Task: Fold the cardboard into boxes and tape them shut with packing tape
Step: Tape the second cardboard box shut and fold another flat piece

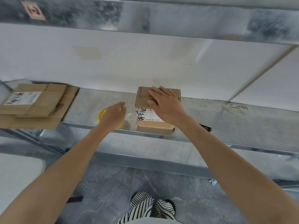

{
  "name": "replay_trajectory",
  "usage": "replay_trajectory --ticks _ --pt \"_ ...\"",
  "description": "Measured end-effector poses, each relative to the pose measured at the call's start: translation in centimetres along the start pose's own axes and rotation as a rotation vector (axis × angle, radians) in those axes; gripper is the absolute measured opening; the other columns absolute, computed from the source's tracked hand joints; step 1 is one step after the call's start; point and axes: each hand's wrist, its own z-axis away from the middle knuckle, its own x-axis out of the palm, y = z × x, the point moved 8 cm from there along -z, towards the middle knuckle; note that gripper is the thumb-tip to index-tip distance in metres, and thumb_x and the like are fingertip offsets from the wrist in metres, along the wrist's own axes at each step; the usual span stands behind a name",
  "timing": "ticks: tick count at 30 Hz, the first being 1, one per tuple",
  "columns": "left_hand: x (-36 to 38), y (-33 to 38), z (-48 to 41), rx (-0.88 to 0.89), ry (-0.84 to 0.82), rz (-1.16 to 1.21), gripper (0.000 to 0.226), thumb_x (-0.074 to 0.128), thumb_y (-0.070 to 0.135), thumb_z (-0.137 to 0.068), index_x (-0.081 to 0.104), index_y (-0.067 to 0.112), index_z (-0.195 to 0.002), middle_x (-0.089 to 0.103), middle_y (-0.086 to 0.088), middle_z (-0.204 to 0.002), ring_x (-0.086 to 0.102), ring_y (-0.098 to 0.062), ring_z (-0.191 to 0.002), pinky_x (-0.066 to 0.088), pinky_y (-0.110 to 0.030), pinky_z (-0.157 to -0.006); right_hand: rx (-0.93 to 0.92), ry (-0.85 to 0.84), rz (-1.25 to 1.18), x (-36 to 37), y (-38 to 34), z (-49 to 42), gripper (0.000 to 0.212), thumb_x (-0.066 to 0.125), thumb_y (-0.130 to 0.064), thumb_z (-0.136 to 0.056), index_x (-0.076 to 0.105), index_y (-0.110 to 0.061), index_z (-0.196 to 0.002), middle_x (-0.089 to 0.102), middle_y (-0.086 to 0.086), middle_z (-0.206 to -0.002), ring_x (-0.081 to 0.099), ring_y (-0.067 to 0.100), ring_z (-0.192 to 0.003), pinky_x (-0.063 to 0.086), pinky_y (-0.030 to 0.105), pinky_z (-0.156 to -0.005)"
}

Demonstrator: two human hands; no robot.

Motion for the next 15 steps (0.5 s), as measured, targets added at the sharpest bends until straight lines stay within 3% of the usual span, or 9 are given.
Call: replay_trajectory --ticks 1,3,4,7,11,15 --pt "0.4 -1.2 0.0 -0.023 -0.05 -0.126 0.031 0.04 0.025 -0.094 0.063 0.017 -0.114 0.064 -0.007 -0.113 0.057 -0.029 -0.108 0.04 -0.029 -0.085 0.004 -0.002 -0.009 0.1 0.1 0.0 0.05 0.03 -0.04 -0.101 0.032 -0.02 -0.146 0.023 -0.003 -0.157 0.013 0.019 -0.145 0.004 0.033 -0.116" --pt "1.0 -3.0 0.2 -0.037 -0.135 -0.373 0.022 0.042 0.03 -0.085 0.057 0.015 -0.084 0.06 -0.003 -0.087 0.059 -0.03 -0.095 0.035 -0.032 -0.077 0.011 -0.005 -0.018 0.2 0.2 0.0 0.05 0.03 -0.04 -0.101 0.031 -0.02 -0.146 0.022 -0.004 -0.157 0.012 0.019 -0.146 0.004 0.033 -0.117" --pt "1.3 -3.7 0.3 -0.048 -0.167 -0.452 0.019 0.045 0.03 -0.085 0.054 0.014 -0.084 0.057 -0.001 -0.084 0.058 -0.029 -0.094 0.033 -0.033 -0.077 0.012 -0.008 -0.022 0.2 0.2 -0.1 0.05 0.03 -0.041 -0.101 0.031 -0.021 -0.146 0.022 -0.004 -0.157 0.012 0.018 -0.146 0.004 0.033 -0.117" --pt "1.8 -5.3 0.4 -0.02 -0.17 -0.582 0.021 0.053 0.028 -0.088 0.057 0.013 -0.103 0.059 -0.004 -0.106 0.054 -0.028 -0.106 0.034 -0.035 -0.087 0.012 -0.014 -0.034 0.3 0.2 -0.1 0.05 0.031 -0.041 -0.1 0.031 -0.021 -0.147 0.021 -0.004 -0.157 0.012 0.019 -0.146 0.004 0.034 -0.117" --pt "0.8 -4.1 0.6 0.124 -0.041 -0.514 0.016 0.049 0.021 -0.092 0.06 0.013 -0.101 0.066 -0.008 -0.098 0.058 -0.03 -0.1 0.031 -0.035 -0.092 0.025 -0.022 -0.08 0.2 0.3 -0.1 0.051 0.033 -0.04 -0.1 0.03 -0.021 -0.147 0.021 -0.003 -0.157 0.011 0.018 -0.146 0.004 0.034 -0.118" --pt "-3.2 0.2 1.0 0.282 0.098 -0.296 0.012 0.055 0.016 -0.09 0.057 0.007 -0.082 0.062 -0.013 -0.088 0.058 -0.035 -0.081 0.04 -0.036 -0.074 0.065 -0.025 -0.234 -0.5 0.6 -0.2 0.048 0.042 -0.032 -0.097 0.035 -0.022 -0.143 0.037 -0.001 -0.149 0.023 0.021 -0.141 0.014 0.037 -0.115"
